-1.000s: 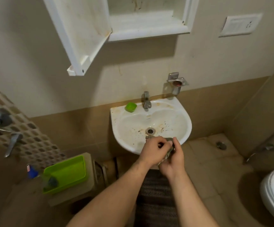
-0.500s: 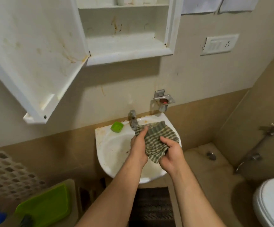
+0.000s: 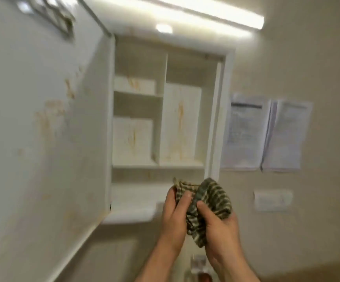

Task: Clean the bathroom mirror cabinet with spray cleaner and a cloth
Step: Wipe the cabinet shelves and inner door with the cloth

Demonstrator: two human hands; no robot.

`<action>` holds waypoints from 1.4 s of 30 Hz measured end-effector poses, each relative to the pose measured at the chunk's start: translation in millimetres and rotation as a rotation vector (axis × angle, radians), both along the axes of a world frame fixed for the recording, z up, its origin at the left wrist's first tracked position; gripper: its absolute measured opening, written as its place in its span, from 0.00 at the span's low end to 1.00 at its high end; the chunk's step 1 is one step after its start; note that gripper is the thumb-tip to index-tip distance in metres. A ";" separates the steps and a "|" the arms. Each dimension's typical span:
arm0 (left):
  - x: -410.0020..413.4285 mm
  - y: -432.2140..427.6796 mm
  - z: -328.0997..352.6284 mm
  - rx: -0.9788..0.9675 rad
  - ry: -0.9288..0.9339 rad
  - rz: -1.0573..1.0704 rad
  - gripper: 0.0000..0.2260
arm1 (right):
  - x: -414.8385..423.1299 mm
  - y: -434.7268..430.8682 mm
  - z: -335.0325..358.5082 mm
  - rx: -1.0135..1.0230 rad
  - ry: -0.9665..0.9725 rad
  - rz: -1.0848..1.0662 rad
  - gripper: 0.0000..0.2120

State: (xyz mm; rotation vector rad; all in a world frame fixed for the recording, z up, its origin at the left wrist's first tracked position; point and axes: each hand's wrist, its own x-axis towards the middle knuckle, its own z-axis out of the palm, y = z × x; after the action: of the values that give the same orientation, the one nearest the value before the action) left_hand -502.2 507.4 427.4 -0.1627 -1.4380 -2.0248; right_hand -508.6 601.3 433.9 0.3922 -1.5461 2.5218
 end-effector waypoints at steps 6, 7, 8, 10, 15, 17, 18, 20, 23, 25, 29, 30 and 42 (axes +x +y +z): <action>-0.2 -29.2 138.0 -0.445 0.190 0.339 0.20 | -37.9 -6.6 206.7 0.044 0.708 -0.570 0.23; 0.2 -35.6 156.3 -0.515 0.198 0.410 0.22 | -45.0 -11.0 237.8 0.117 0.805 -0.677 0.29; 2.0 -42.2 175.6 -0.585 0.210 0.504 0.23 | -51.7 -17.4 270.2 0.191 0.880 -0.776 0.33; 1.8 -55.7 206.5 -0.715 0.219 0.720 0.25 | -62.3 -33.2 325.6 0.400 0.948 -0.899 0.35; 16.2 -92.8 263.5 -0.783 0.274 1.129 0.24 | -78.2 -102.6 375.7 1.051 1.070 -0.809 0.33; 25.6 -103.3 277.9 -0.813 0.307 1.206 0.27 | -66.2 -132.0 375.1 1.234 1.208 -0.766 0.34; 30.0 -107.6 285.4 -0.831 0.314 1.242 0.28 | -56.4 -146.1 376.2 1.288 1.290 -0.706 0.36; 34.1 -110.5 294.7 -0.827 0.340 1.305 0.30 | -39.9 -165.4 374.6 1.403 1.455 -0.584 0.37; 33.3 -104.6 301.6 -0.820 0.412 1.341 0.31 | -35.9 -166.3 367.6 1.360 1.588 -0.438 0.35; 29.3 -99.2 303.9 -0.838 0.430 1.338 0.30 | -42.4 -158.2 366.8 1.159 1.650 -0.369 0.28; 22.8 -94.0 317.8 -0.874 0.411 1.317 0.27 | -65.7 -130.7 371.6 0.886 1.656 -0.462 0.14; 23.6 -94.4 321.2 -0.875 0.410 1.321 0.26 | -77.2 -119.4 371.6 0.883 1.659 -0.526 0.14; 58.2 -114.8 331.9 -0.548 0.544 1.276 0.17 | -68.3 -156.1 385.1 0.898 1.703 -0.682 0.11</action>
State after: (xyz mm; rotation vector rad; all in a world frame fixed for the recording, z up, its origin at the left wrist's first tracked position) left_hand -444.0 392.6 759.3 0.0035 -1.1804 -0.4891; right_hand -576.9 445.2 819.0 1.2752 -1.3148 0.3040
